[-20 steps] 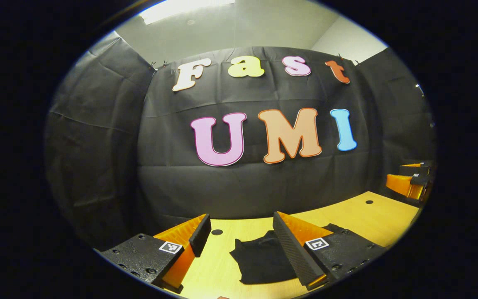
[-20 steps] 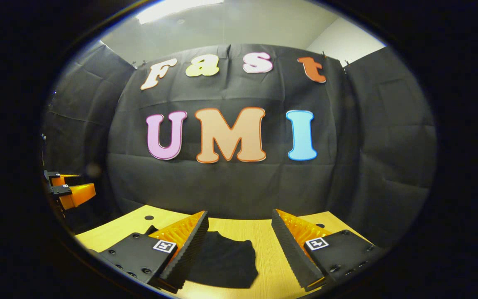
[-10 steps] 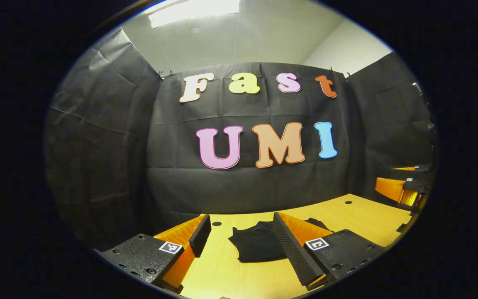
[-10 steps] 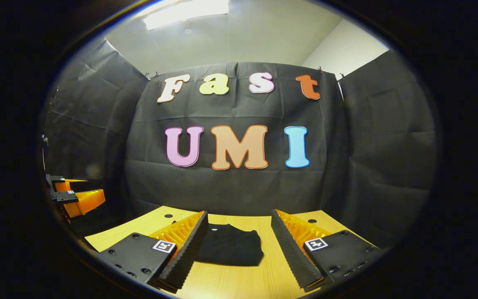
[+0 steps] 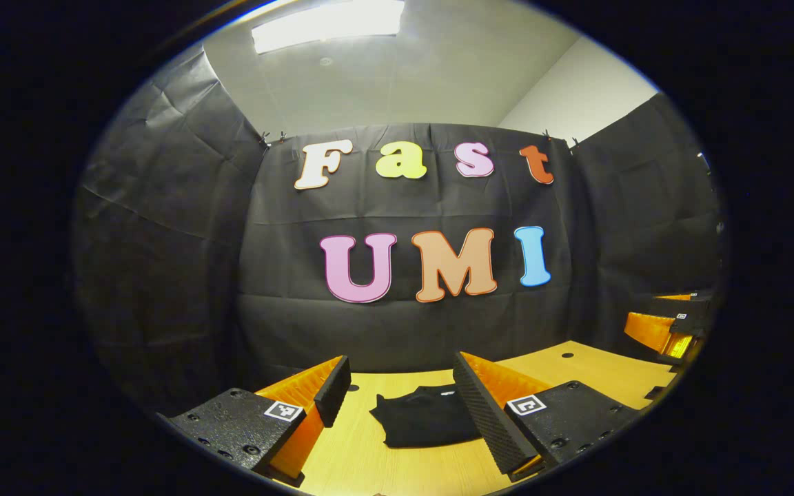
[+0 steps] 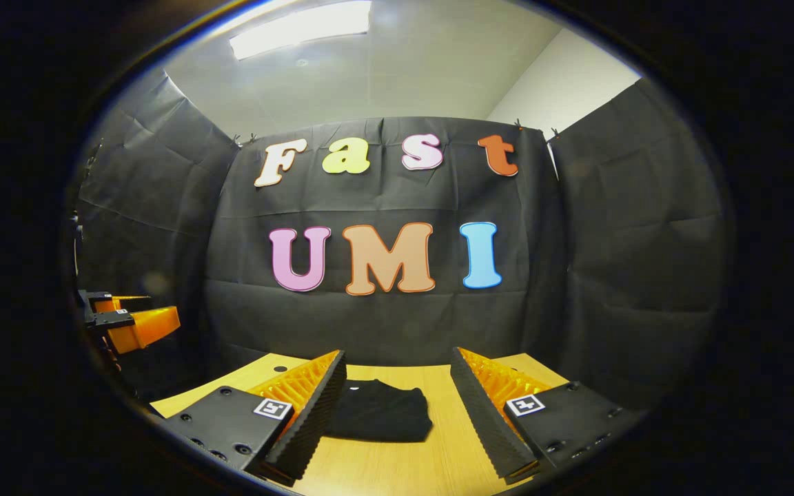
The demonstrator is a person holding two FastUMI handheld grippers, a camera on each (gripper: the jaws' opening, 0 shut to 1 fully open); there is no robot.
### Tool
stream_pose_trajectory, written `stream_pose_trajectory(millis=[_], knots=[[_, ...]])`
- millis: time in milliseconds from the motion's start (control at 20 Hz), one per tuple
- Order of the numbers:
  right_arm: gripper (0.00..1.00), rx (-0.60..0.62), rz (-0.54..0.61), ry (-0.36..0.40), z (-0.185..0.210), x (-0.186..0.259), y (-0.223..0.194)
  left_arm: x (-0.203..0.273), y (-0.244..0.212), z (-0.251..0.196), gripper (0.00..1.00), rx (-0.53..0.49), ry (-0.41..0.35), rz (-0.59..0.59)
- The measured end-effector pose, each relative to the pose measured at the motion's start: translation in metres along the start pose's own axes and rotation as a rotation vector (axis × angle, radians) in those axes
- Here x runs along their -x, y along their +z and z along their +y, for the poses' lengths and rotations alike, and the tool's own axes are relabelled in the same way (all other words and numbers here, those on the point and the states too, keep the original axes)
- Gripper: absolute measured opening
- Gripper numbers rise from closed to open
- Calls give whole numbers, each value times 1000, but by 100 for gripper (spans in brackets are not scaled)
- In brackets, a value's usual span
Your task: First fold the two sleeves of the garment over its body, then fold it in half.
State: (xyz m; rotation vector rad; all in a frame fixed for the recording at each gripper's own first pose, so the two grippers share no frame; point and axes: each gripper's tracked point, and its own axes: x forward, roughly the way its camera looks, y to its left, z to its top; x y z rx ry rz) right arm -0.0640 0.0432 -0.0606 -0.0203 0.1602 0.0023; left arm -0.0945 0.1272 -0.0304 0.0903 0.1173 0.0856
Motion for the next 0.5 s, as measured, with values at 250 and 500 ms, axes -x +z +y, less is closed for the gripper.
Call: stream_pose_trajectory(millis=[250,500], knots=[[96,10,-3,0,-9,-2,1,-4,-3,-5,92,5,2,4],[97,18,3,7,-9,-4,-1,-6,-7,-4,92,1,5,19]])
